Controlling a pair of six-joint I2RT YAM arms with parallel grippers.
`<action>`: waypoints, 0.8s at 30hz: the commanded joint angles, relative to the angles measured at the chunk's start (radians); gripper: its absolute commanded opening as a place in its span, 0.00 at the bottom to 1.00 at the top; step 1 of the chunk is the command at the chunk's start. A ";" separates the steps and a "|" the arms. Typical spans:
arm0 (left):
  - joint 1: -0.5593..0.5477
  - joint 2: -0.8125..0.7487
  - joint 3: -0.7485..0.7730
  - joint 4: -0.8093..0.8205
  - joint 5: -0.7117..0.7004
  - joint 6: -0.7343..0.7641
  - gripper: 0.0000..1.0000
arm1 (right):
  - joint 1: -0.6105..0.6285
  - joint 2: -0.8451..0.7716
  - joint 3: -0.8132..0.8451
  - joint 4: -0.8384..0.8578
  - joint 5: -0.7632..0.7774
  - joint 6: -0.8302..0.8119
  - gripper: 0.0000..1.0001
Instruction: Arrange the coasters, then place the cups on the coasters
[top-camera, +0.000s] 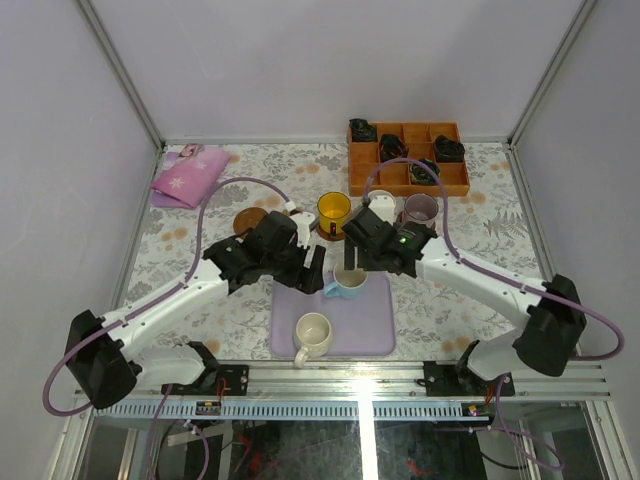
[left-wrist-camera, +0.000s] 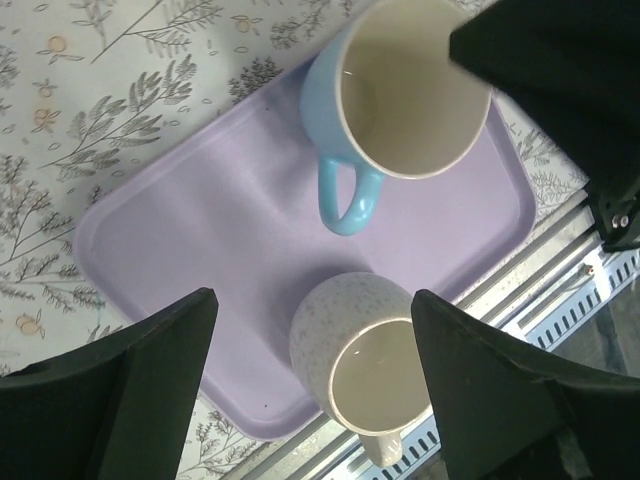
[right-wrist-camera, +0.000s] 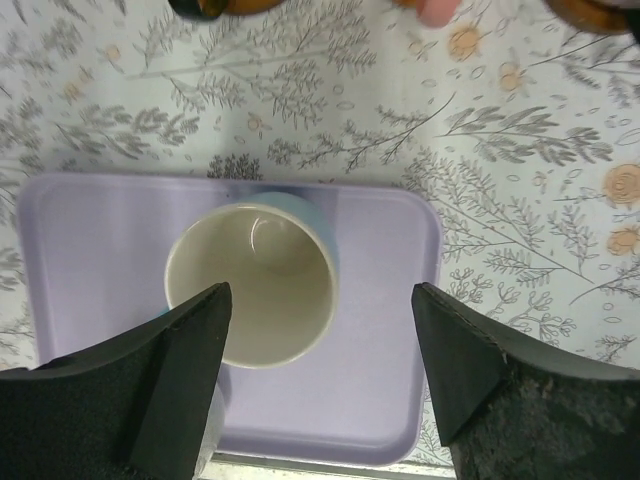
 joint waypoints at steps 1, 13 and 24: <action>0.003 0.025 -0.026 0.100 0.087 0.100 0.79 | 0.008 -0.119 0.022 -0.009 0.184 0.067 0.80; 0.000 0.177 -0.005 0.200 0.093 0.300 0.75 | 0.009 -0.297 0.027 -0.023 0.403 0.016 0.80; -0.018 0.266 0.022 0.282 0.174 0.360 0.72 | 0.009 -0.282 0.009 -0.015 0.397 0.032 0.80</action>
